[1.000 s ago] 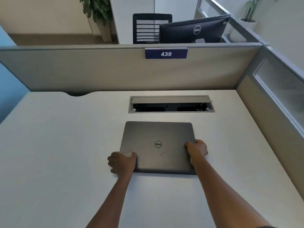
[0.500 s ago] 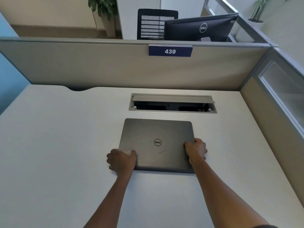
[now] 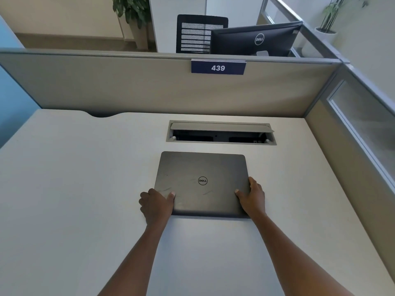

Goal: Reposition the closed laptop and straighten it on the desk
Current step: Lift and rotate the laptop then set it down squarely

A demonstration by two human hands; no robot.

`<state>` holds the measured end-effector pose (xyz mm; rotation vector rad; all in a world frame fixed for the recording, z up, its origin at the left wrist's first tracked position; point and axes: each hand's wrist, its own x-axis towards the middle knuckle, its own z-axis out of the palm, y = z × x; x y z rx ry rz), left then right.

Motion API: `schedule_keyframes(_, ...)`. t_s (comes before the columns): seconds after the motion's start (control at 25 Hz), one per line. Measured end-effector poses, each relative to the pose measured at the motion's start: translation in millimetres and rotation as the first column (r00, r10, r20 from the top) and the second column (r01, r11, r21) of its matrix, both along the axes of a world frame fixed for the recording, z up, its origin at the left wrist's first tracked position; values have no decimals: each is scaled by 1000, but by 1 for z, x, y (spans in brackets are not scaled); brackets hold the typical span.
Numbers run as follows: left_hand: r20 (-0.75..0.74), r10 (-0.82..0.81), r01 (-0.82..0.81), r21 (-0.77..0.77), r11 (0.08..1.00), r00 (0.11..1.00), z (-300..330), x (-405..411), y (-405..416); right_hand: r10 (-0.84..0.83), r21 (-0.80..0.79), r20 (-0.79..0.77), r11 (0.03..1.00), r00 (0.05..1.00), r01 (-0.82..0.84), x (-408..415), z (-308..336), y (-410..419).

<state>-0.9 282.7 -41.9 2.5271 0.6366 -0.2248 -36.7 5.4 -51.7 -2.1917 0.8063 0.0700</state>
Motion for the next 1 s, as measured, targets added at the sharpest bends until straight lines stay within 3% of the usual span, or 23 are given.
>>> schedule_keyframes(0.32,-60,-293,289,-62,955,954,1,-7,36,310,-131,-62,940,949,-316,-66,-14,9)
schedule_keyframes(0.48,-71,-330,321,-116,940,941,5,-9,41,294,-130,-36,946,955,-296,-69,-17,7)
schedule_keyframes(0.6,-79,-246,233,-138,963,966,9,-14,35,302,-110,-40,946,953,-304,-67,-14,7)
schedule_keyframes(0.72,41,71,-66,-122,990,997,11,-41,9,259,-144,-13,955,966,-258,-59,-7,5)
schedule_keyframes(0.76,74,244,-222,-229,948,967,9,-54,-2,237,-186,5,955,972,-232,-52,-4,5)
schedule_keyframes(0.8,33,425,-377,-404,834,904,8,-67,-14,228,-233,25,948,973,-216,-43,0,6)
schedule_keyframes(0.84,-106,554,-504,-578,641,826,8,-79,-25,239,-271,39,937,970,-220,-32,3,8)
schedule_keyframes(0.92,-399,563,-610,-751,252,724,7,-92,-43,323,-311,32,903,946,-298,-5,9,13)
schedule_keyframes(1.0,-532,505,-610,-792,-15,679,16,-93,-55,410,-325,5,863,912,-386,24,13,19)
